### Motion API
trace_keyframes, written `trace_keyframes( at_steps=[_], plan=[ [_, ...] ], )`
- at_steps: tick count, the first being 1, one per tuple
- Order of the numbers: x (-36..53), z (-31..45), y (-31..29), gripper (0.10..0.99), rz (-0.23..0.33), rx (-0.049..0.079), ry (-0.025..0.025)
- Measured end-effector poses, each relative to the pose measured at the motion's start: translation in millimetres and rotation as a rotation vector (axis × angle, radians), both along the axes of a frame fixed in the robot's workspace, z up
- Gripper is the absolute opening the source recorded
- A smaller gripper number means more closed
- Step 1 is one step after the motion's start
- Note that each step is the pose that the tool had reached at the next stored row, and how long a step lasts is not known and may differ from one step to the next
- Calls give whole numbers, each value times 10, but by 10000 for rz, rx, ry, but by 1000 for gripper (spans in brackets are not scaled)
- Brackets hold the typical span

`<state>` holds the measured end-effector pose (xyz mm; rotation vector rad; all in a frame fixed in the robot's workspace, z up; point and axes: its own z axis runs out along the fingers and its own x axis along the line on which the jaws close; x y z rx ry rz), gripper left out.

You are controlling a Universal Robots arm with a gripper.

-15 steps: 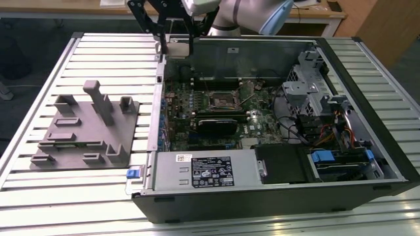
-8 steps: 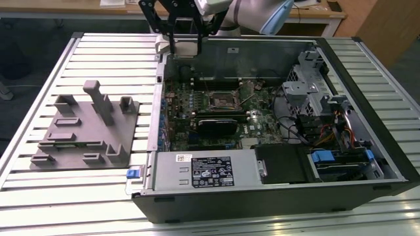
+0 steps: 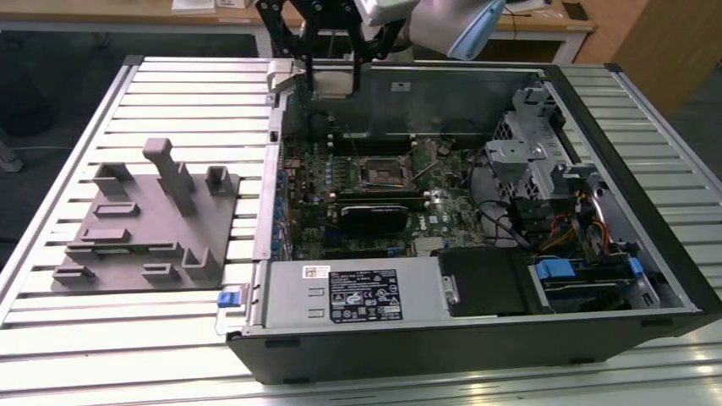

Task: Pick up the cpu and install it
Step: 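Pick up the cpu and move it towards the insertion slot, then place the cpu into insertion slot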

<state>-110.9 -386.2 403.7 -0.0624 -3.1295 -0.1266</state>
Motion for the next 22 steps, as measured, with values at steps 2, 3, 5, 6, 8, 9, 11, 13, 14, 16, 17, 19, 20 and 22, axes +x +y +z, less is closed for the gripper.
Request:
trace_keyframes(
  at_steps=[2,3,5,6,8,9,11,13,14,16,17,19,20,22],
  plan=[
    [70,-3,14,529,0,0,0],
    [110,-5,21,529,2,-1,0],
    [182,-9,33,529,0,0,0],
    [218,-11,38,529,0,0,0],
    [286,-14,47,529,1,0,0],
    [312,-15,50,529,1,0,1],
    [366,-18,56,529,0,2,0],
    [424,-20,68,529,2,1,1],
    [456,-22,75,529,0,2,0],
    [509,-25,85,529,0,3,0],
    [532,-26,88,529,1,3,-1],
    [589,-27,96,529,2,2,0],
    [614,-28,99,529,0,3,1],
    [638,-28,99,529,1,2,0]
  ],
)
